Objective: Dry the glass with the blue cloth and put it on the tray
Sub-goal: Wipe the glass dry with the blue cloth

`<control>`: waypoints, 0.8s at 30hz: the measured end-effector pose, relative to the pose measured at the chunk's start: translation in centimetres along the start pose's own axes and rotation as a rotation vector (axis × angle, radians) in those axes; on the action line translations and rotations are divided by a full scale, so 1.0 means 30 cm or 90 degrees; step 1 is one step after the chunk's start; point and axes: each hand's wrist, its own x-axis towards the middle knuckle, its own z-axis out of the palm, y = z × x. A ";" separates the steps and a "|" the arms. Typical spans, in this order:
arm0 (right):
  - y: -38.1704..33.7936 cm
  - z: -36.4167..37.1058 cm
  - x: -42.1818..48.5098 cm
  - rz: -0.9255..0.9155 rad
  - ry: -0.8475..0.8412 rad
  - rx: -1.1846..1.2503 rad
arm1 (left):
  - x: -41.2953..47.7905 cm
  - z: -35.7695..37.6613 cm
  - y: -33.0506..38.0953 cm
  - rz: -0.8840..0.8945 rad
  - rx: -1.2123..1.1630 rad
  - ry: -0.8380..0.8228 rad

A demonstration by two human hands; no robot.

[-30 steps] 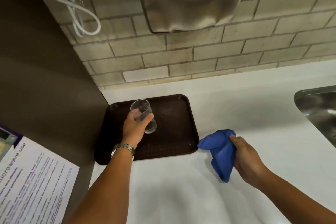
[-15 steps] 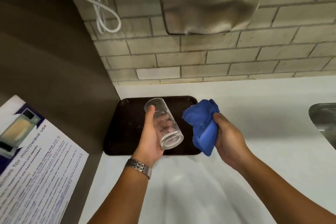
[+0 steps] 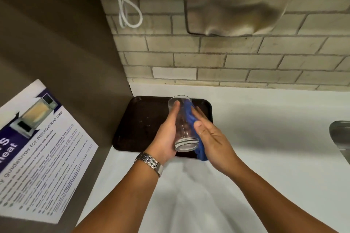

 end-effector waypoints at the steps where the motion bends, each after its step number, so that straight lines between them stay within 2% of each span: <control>1: 0.003 -0.001 -0.011 -0.045 -0.004 -0.104 | -0.002 0.004 0.006 -0.004 -0.009 -0.002; 3: 0.015 -0.020 -0.013 -0.126 0.001 -0.238 | -0.006 0.008 0.009 -0.001 -0.018 -0.017; 6: 0.035 -0.044 -0.006 -0.109 0.032 -0.148 | -0.016 0.000 -0.001 0.013 -0.032 -0.022; 7: 0.035 -0.039 -0.012 -0.116 0.024 -0.164 | -0.021 -0.002 -0.002 0.011 -0.036 -0.024; 9: 0.034 -0.018 -0.039 -0.185 -0.014 -0.293 | -0.024 -0.012 0.004 0.005 -0.013 -0.022; 11: 0.041 -0.002 -0.054 -0.223 -0.028 -0.350 | -0.028 -0.015 0.008 0.009 0.015 -0.017; 15: 0.029 -0.005 -0.033 -0.129 0.036 -0.236 | -0.038 0.002 -0.014 0.031 -0.002 -0.001; 21: 0.009 -0.007 0.003 -0.210 -0.027 -0.376 | -0.066 0.026 0.003 0.026 0.016 0.008; 23: 0.013 -0.031 0.043 -0.191 -0.014 -0.316 | -0.072 0.036 0.007 0.014 -0.003 -0.016; 24: 0.010 -0.036 0.061 -0.158 -0.006 -0.227 | -0.073 0.037 0.005 0.015 0.005 -0.019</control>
